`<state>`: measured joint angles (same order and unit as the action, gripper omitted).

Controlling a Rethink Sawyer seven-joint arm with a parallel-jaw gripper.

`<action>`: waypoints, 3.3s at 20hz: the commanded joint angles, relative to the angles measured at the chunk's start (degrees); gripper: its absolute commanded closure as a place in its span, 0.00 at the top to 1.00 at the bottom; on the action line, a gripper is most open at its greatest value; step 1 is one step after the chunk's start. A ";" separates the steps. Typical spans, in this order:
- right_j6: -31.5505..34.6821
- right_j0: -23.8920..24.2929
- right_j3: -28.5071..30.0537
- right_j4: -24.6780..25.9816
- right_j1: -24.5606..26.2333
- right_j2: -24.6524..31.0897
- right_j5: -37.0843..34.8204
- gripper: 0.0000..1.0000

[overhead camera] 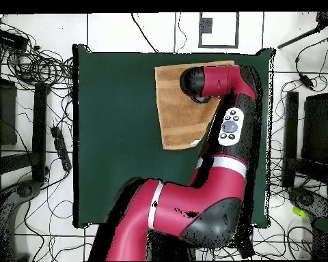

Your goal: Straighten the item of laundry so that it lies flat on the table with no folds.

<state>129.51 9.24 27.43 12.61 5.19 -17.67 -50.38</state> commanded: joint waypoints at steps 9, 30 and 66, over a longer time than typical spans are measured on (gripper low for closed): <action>23.49 -0.98 -2.28 -2.73 15.59 6.17 9.17 0.00; 17.76 -1.98 -3.50 -1.07 15.93 4.59 6.05 0.00; 6.14 -0.15 -0.38 -9.83 11.03 9.54 2.58 0.00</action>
<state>134.60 11.00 15.63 7.90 11.11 -19.37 -49.77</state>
